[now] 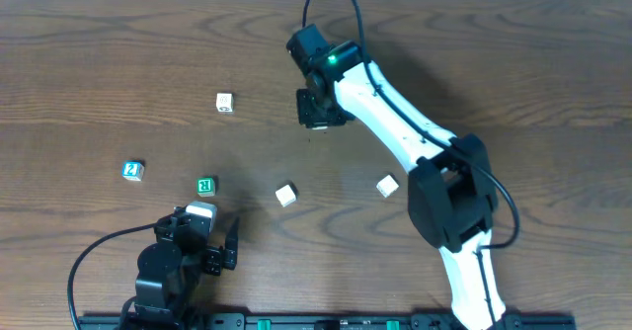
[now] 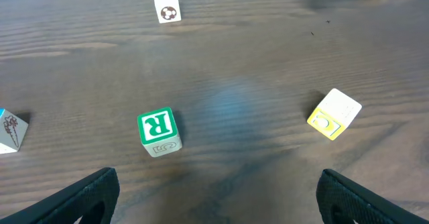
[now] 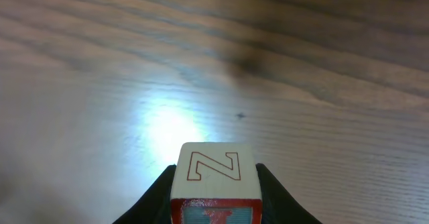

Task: Spell out Ai2
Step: 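Carry the 'I' block left and set it down mid-table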

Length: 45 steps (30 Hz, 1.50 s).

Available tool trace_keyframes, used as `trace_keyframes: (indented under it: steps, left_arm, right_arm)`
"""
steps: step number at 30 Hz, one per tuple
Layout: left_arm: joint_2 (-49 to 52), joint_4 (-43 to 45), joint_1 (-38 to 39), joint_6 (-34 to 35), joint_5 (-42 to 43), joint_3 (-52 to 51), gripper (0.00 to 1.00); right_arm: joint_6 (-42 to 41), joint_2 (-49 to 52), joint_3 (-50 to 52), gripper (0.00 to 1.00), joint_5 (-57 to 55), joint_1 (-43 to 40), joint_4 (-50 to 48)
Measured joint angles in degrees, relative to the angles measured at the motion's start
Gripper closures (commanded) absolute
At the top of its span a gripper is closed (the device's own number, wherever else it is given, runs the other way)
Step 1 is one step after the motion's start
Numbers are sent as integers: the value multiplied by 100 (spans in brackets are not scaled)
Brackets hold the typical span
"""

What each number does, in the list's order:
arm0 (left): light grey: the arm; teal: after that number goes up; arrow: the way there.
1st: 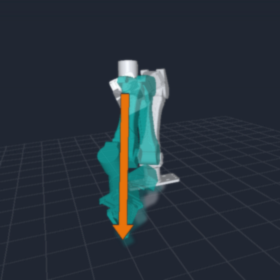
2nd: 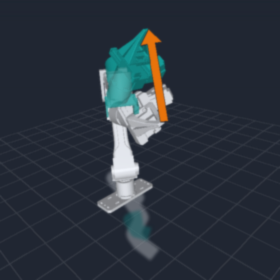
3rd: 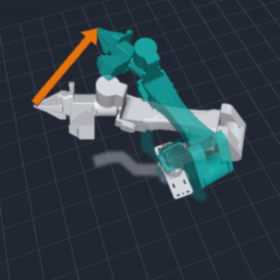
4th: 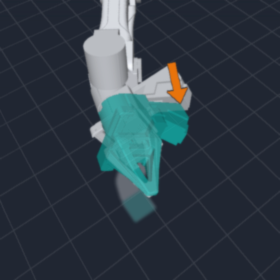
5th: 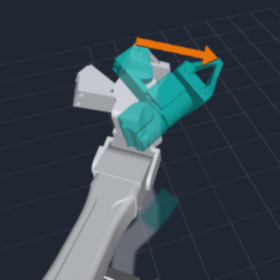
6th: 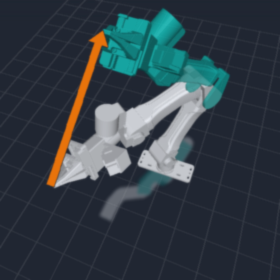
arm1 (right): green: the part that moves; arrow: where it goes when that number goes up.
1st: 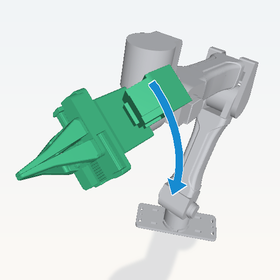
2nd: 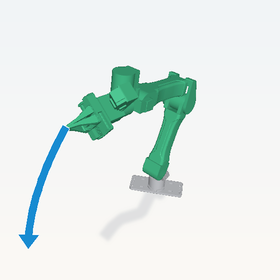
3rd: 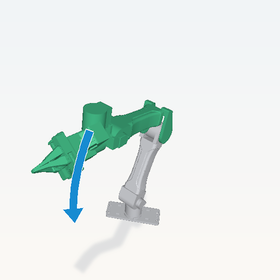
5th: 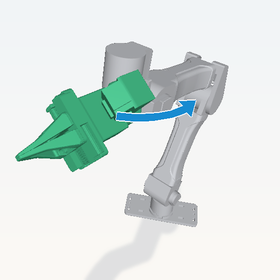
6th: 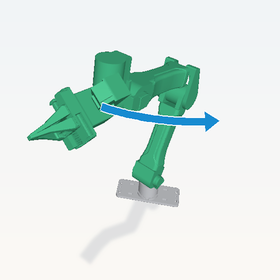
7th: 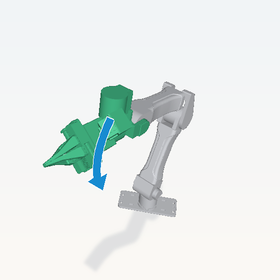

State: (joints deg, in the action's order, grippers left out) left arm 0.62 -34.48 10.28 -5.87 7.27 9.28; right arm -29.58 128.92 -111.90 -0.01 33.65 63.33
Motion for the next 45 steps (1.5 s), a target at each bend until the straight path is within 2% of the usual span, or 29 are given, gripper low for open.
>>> trace_keyframes:
  steps: [9, 16, 23, 45]
  left_arm:
    - [0, 0, 0, 0, 0, 0, 5]
    - [0, -2, 0, 0, 0, 0, 5]
    - [0, 0, 0, 0, 0, 0, 5]
    - [0, 0, 0, 0, 0, 0, 4]
  right_arm:
    - [-540, 2, 140, 99, -732, 66, -238]
    - [-883, 2, 734, 99, -730, 125, -531]
    - [-874, 4, 951, 99, -581, 118, -879]
    - [-831, 229, 957, 98, -579, 114, -1016]
